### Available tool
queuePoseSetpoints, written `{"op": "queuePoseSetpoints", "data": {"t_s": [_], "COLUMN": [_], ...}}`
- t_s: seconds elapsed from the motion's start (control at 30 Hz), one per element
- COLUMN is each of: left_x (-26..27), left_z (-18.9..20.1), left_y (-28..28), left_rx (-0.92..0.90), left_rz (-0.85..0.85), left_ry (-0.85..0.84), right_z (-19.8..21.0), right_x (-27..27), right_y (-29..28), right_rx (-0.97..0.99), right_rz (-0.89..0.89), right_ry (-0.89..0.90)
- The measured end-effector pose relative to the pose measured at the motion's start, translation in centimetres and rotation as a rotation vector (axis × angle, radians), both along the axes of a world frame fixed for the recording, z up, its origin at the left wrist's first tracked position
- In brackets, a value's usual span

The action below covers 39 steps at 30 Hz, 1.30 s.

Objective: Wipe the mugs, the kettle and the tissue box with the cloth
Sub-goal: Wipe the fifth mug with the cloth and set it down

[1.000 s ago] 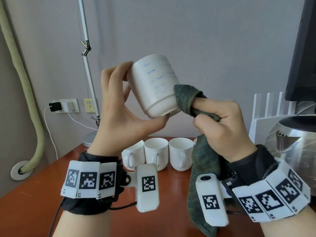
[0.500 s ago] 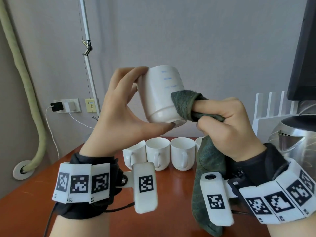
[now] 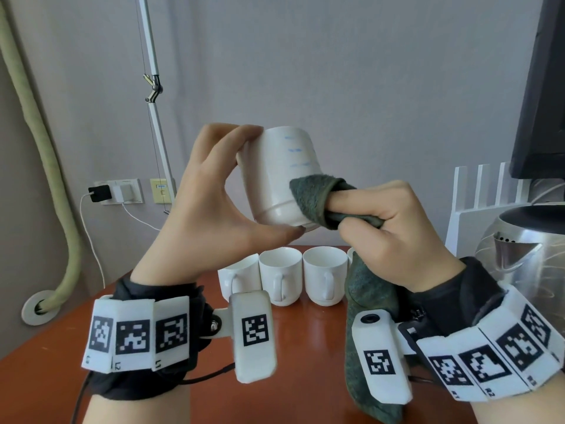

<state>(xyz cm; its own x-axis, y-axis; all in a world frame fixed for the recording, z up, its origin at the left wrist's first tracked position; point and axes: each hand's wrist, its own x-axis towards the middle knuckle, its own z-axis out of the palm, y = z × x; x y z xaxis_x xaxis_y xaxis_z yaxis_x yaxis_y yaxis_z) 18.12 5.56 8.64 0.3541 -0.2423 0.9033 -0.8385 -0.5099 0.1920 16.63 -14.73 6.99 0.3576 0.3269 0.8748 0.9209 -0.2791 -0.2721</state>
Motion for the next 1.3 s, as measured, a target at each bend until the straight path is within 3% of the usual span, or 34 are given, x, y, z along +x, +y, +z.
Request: {"op": "queuePoseSetpoints", "data": {"t_s": [0.13,0.33,0.43,0.63,0.83,1.1,1.3], "left_x": [-0.1,-0.1,-0.2,-0.4,-0.8,-0.5,-0.6], "left_z": [-0.1,0.0,0.1,0.1,0.3,0.2,0.2], "left_y": [-0.6,0.1,0.0,-0.5,-0.4,0.1,0.0], "left_rx": [0.048,0.017,0.031,0.054,0.063,0.042,0.055], "left_rz": [0.007,0.025,0.034,0.055,0.089,0.064,0.101], "left_ry": [0.006,-0.019,-0.020,-0.033,-0.036,-0.030,-0.027], "right_z": [0.0,-0.2,-0.5,-0.4,-0.4,-0.7,-0.6], "right_x": [0.3,0.6,0.6,0.7,0.2,1.0,0.5], "right_y": [0.0,-0.3,-0.1,0.4,0.9,0.1,0.4], "right_rx": [0.011,0.074,0.114,0.245,0.046,0.163,0.063], "right_rz": [-0.070,-0.016,0.022,-0.079,0.017,-0.047,0.022], "right_ry": [-0.002,0.052,-0.018,-0.102,-0.040,0.017,0.018]}}
